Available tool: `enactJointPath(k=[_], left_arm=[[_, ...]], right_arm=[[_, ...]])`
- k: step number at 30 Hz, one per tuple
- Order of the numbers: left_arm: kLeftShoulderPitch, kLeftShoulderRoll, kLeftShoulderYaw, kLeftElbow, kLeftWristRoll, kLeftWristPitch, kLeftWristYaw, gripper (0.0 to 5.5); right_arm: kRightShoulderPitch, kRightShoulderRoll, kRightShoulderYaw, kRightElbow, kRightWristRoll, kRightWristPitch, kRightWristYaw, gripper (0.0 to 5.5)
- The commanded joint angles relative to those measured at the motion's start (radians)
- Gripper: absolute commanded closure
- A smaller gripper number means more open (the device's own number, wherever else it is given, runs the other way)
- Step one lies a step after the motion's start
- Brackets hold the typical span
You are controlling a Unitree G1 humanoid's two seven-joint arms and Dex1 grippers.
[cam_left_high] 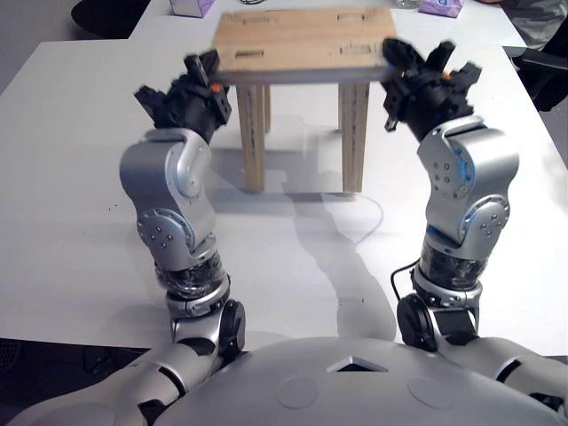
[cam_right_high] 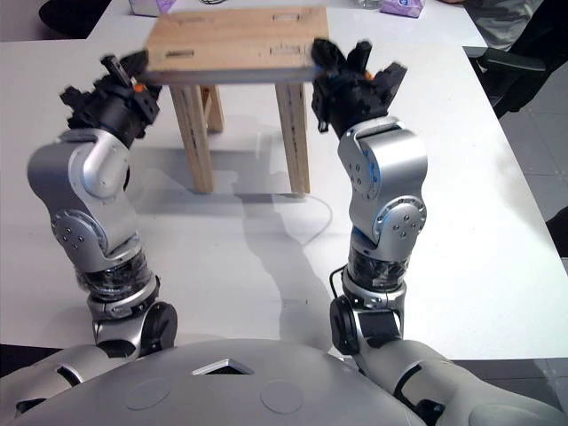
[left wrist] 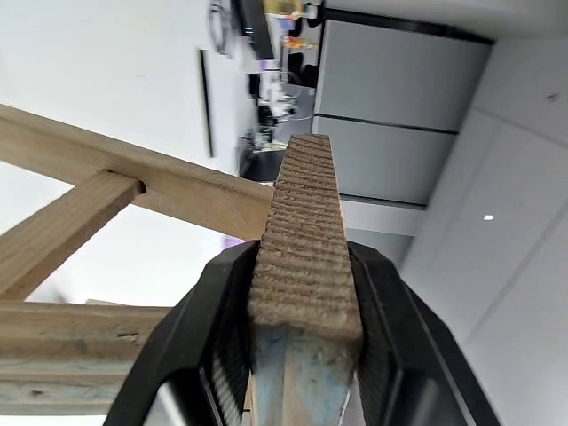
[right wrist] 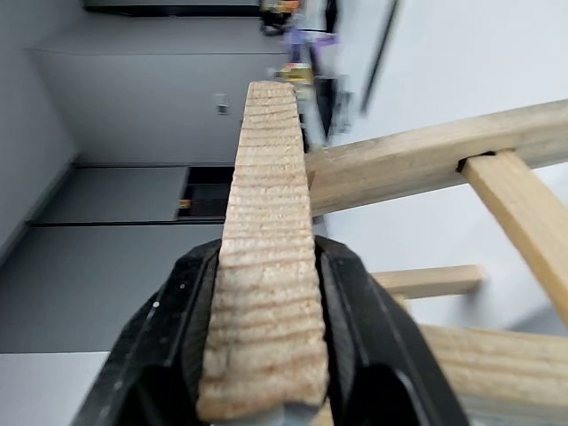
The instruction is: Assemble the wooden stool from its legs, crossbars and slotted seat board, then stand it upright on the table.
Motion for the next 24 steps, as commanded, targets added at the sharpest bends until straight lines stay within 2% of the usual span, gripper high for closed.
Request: enactJointPath(k=[1, 7, 9, 15, 21, 24], left_arm=[[0.103, -0.003, 0.061, 0.068, 0.090, -0.010, 0.000, 4.15], [0.099, -0.010, 0.074, 0.061, 0.109, 0.035, -0.066, 4.15], [0.099, -0.021, 0.083, 0.053, 0.105, 0.034, -0.106, 3.59], [0.066, 0.000, 0.117, 0.025, 0.119, 0.045, -0.161, 2.62], [0.057, 0.122, 0.190, 0.065, 0.203, 0.083, -0.234, 1.69], [0.082, 0.303, 0.153, 0.150, 0.467, 0.167, -0.340, 1.21]], right_arm=[[0.061, -0.026, -0.030, -0.041, -0.074, 0.019, 0.132, 4.17], [0.077, -0.051, -0.049, -0.012, -0.107, 0.064, 0.233, 4.16], [0.078, -0.058, -0.055, -0.009, -0.117, 0.073, 0.258, 3.60], [0.053, -0.049, -0.079, -0.013, -0.128, 0.075, 0.310, 2.65], [-0.023, -0.129, -0.148, 0.042, -0.229, 0.070, 0.343, 1.75], [-0.059, -0.292, -0.106, 0.155, -0.522, 0.106, 0.456, 1.28]])
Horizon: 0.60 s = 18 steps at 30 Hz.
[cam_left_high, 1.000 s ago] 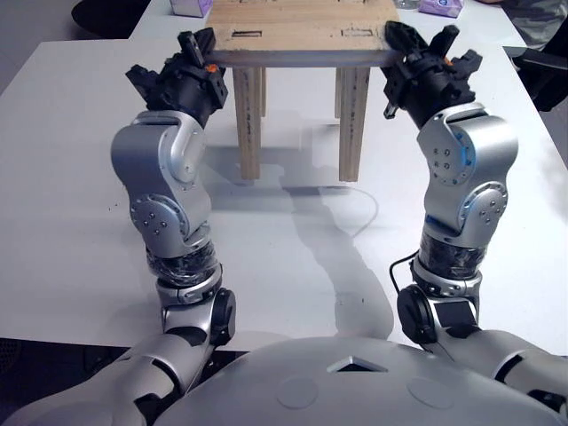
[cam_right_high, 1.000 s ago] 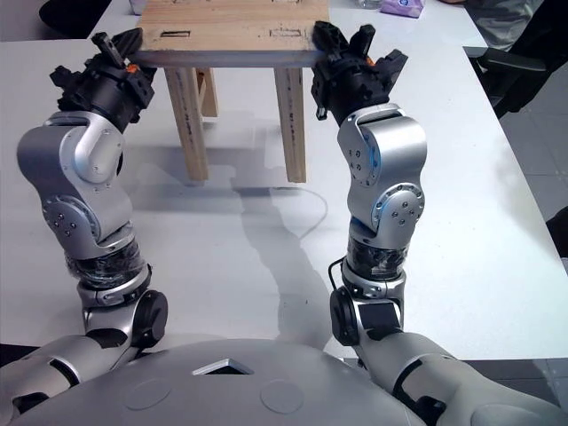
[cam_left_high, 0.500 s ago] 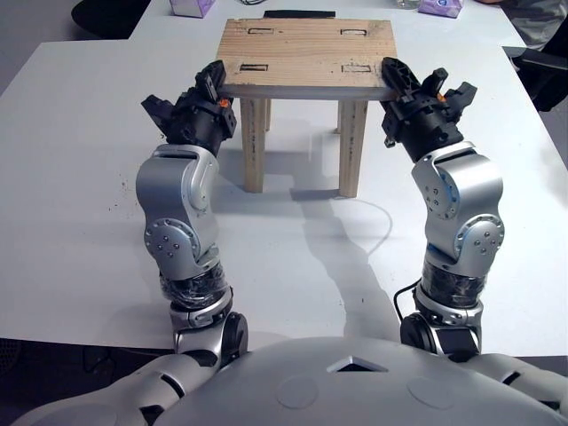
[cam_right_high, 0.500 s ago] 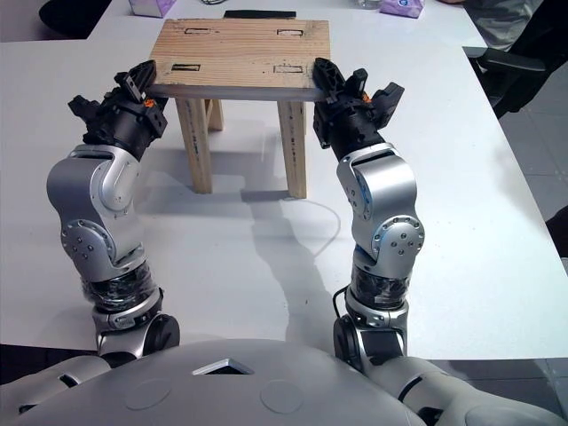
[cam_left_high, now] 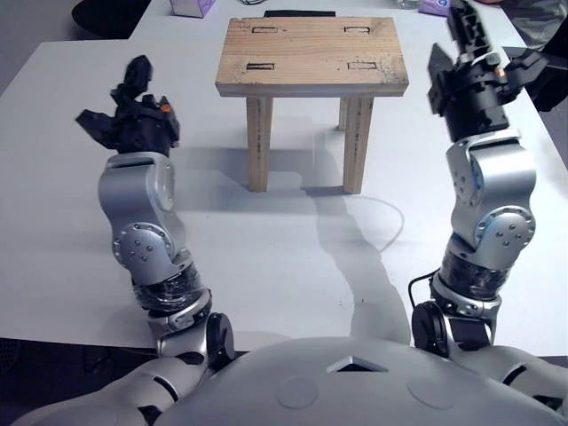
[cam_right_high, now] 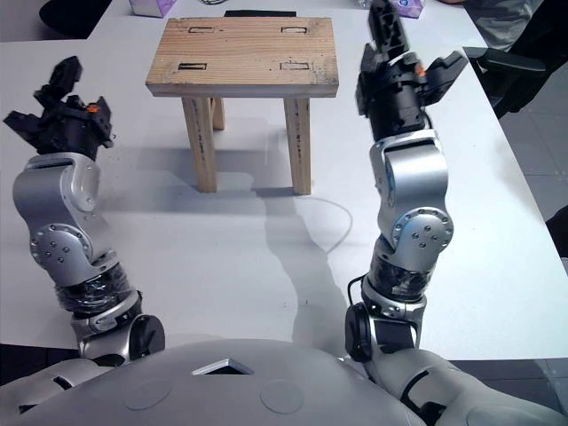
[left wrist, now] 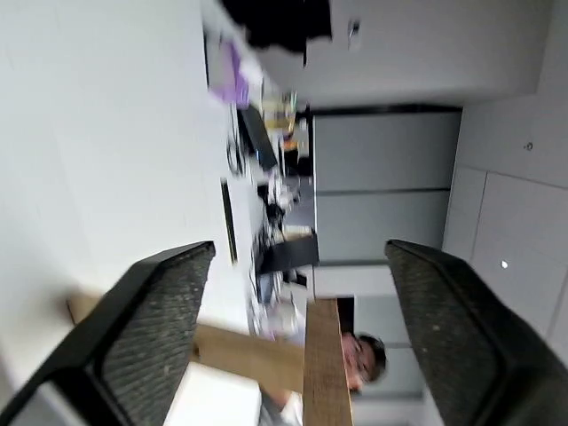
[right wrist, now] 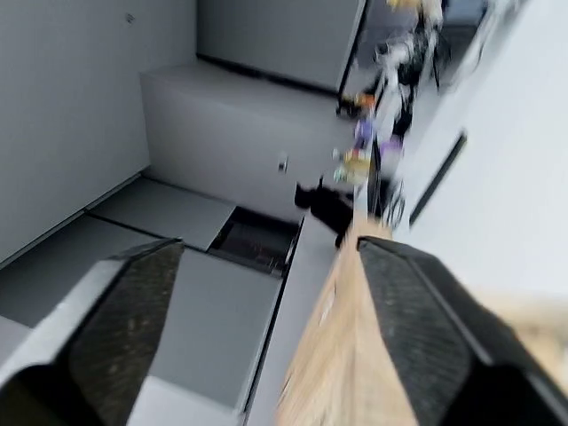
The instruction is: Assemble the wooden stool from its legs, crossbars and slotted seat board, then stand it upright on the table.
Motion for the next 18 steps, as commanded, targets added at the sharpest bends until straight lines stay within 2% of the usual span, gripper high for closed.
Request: enactJointPath(k=[1, 3, 5, 7, 10, 14, 18], left_arm=[[0.027, 0.242, -0.079, 0.144, 0.412, 0.080, -0.153, 1.21], [0.045, 0.315, -0.168, 0.283, 0.700, 0.025, -0.220, 1.21], [0.070, 0.309, -0.236, 0.448, 0.924, -0.076, -0.229, 1.21], [0.089, 0.263, -0.283, 0.574, 1.044, -0.143, -0.226, 1.21], [0.102, 0.179, -0.306, 0.634, 1.123, -0.204, -0.230, 1.21], [0.053, 0.125, -0.320, 0.721, 1.222, -0.283, -0.308, 1.21], [0.013, 0.117, -0.318, 0.762, 1.247, -0.306, -0.452, 1.94]], right_arm=[[-0.053, -0.207, 0.087, 0.169, -0.428, 0.018, 0.152, 1.28], [-0.051, -0.253, 0.177, 0.316, -0.680, -0.053, 0.217, 1.28], [-0.028, -0.253, 0.260, 0.540, -0.892, -0.143, 0.235, 1.28], [0.009, -0.234, 0.322, 0.692, -1.028, -0.199, 0.230, 1.28], [0.036, -0.176, 0.325, 0.750, -1.099, -0.249, 0.235, 1.28], [-0.019, -0.142, 0.301, 0.855, -1.195, -0.311, 0.280, 1.28], [-0.055, -0.107, 0.291, 0.892, -1.255, -0.332, 0.338, 1.98]])
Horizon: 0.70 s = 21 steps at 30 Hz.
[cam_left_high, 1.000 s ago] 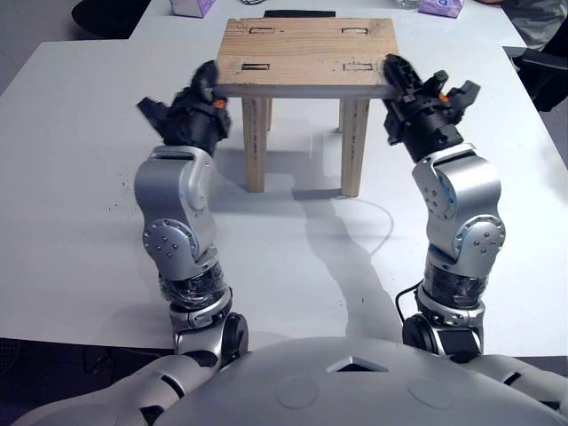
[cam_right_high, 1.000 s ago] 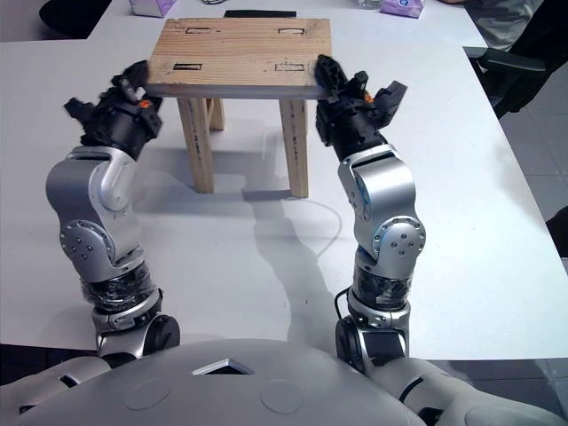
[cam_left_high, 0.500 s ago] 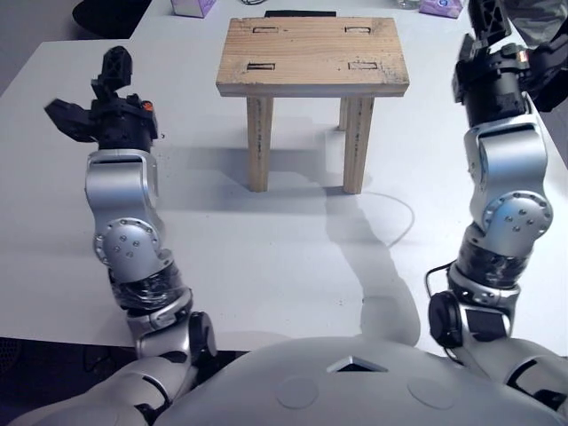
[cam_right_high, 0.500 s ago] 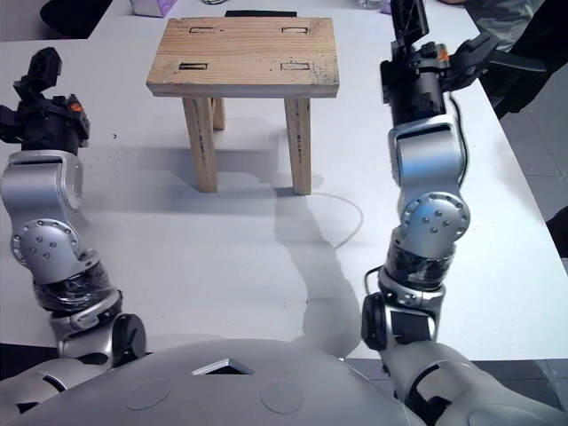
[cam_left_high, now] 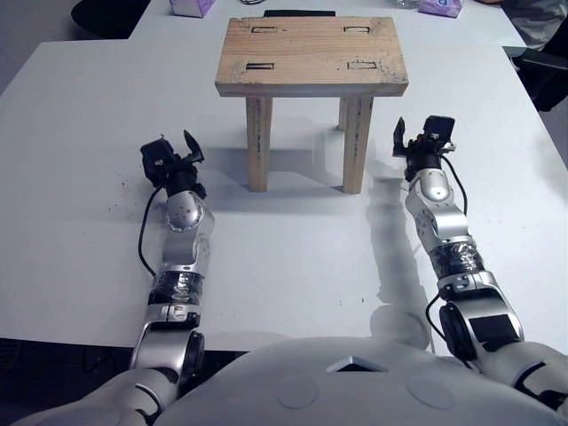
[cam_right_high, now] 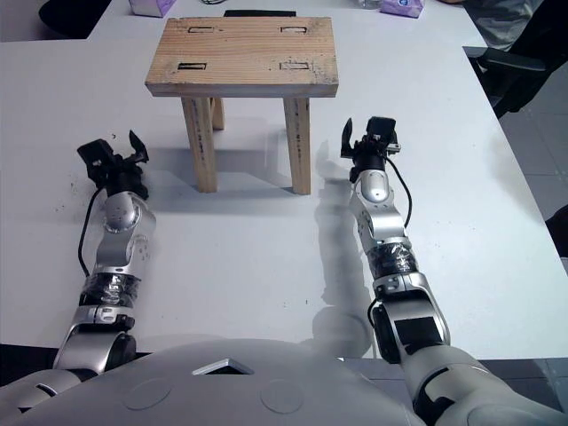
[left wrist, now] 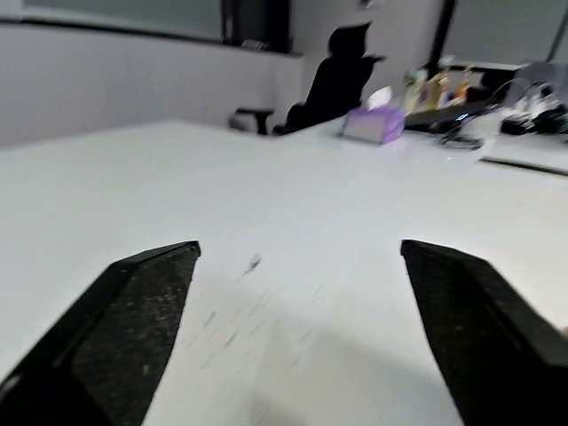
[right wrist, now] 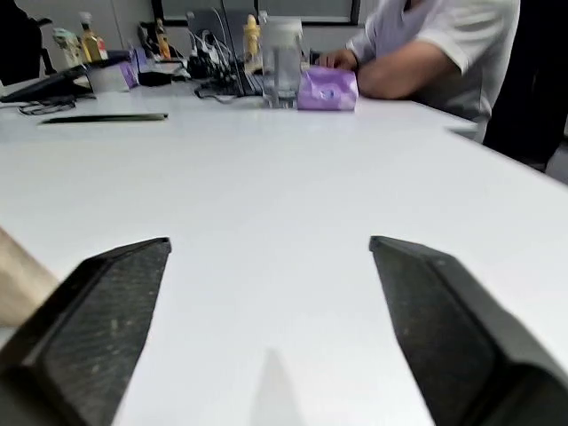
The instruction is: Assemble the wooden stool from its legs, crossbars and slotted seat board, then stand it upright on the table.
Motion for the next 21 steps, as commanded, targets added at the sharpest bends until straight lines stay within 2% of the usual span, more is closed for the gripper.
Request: enactJointPath(k=[1, 3, 14, 21], left_arm=[[-0.031, -0.005, -0.002, 0.016, 0.027, -0.009, -0.128, 2.12], [-0.018, -0.008, -0.002, -0.009, 0.039, 0.014, -0.163, 2.34], [0.008, -0.014, 0.045, -0.003, 0.130, 0.046, -0.204, 2.34], [0.003, -0.056, 0.048, 0.013, 0.164, 0.036, -0.209, 2.34]], right_arm=[[-0.036, 0.038, -0.009, 0.013, -0.062, -0.019, 0.043, 2.15], [-0.005, 0.061, -0.013, -0.017, -0.081, -0.016, 0.051, 2.47], [0.089, 0.186, -0.024, -0.107, -0.193, 0.007, -0.005, 2.47], [0.091, 0.184, -0.029, -0.084, -0.238, 0.000, 0.031, 2.47]])
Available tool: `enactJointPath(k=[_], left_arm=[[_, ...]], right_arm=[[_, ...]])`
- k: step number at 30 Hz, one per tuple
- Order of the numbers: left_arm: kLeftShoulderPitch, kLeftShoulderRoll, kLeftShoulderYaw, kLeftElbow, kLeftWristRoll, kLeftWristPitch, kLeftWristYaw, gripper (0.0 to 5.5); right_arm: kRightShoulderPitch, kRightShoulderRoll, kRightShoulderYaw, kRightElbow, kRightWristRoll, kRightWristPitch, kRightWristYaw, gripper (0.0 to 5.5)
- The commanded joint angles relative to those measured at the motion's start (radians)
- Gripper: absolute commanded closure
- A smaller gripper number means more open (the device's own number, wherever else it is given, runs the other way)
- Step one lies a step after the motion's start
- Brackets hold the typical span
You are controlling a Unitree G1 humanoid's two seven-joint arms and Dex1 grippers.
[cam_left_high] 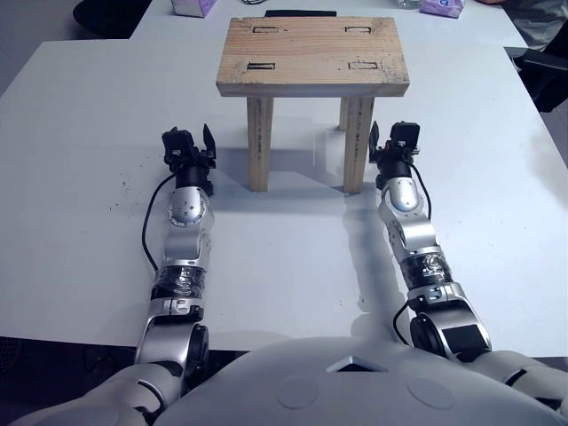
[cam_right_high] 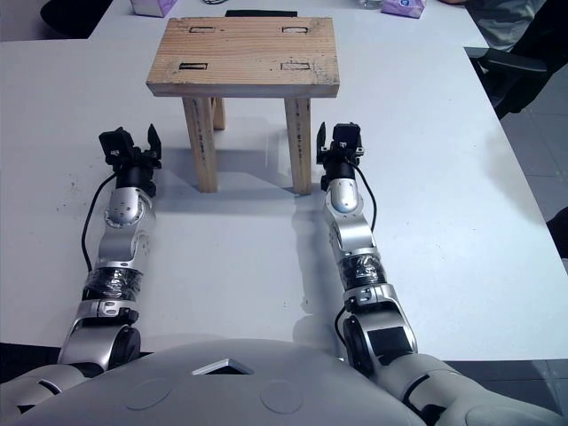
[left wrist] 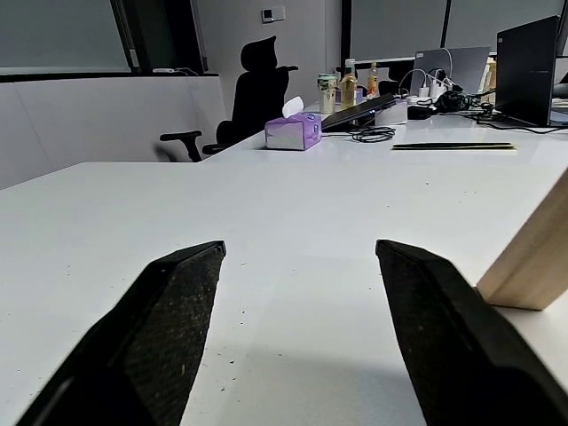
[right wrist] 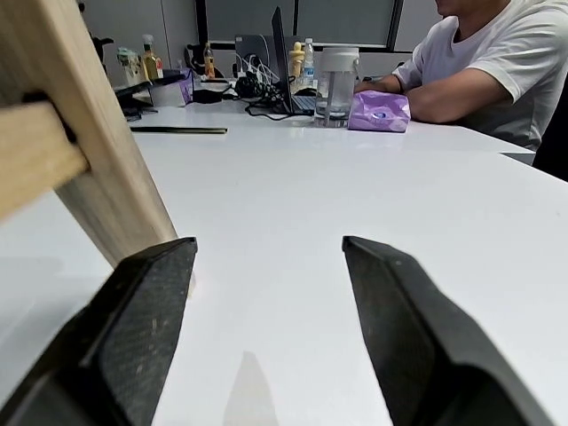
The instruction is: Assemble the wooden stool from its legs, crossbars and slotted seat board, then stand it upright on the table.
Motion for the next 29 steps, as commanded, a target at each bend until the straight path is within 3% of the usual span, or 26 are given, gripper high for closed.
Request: enactJointPath(k=[1, 13, 29], left_arm=[[-0.010, -0.027, 0.006, 0.029, 0.026, -0.003, 0.002, 2.34], [-0.093, -0.114, 0.000, 0.142, 0.098, 0.055, 0.075, 2.34], [-0.094, -0.156, 0.060, 0.162, 0.071, -0.009, 0.069, 2.34]], right_arm=[[-0.029, -0.009, -0.011, 0.036, -0.029, -0.011, 0.027, 2.47], [-0.209, 0.001, -0.085, 0.291, -0.076, -0.044, -0.035, 2.47], [-0.180, 0.018, -0.064, 0.262, -0.132, -0.041, -0.047, 2.47]])
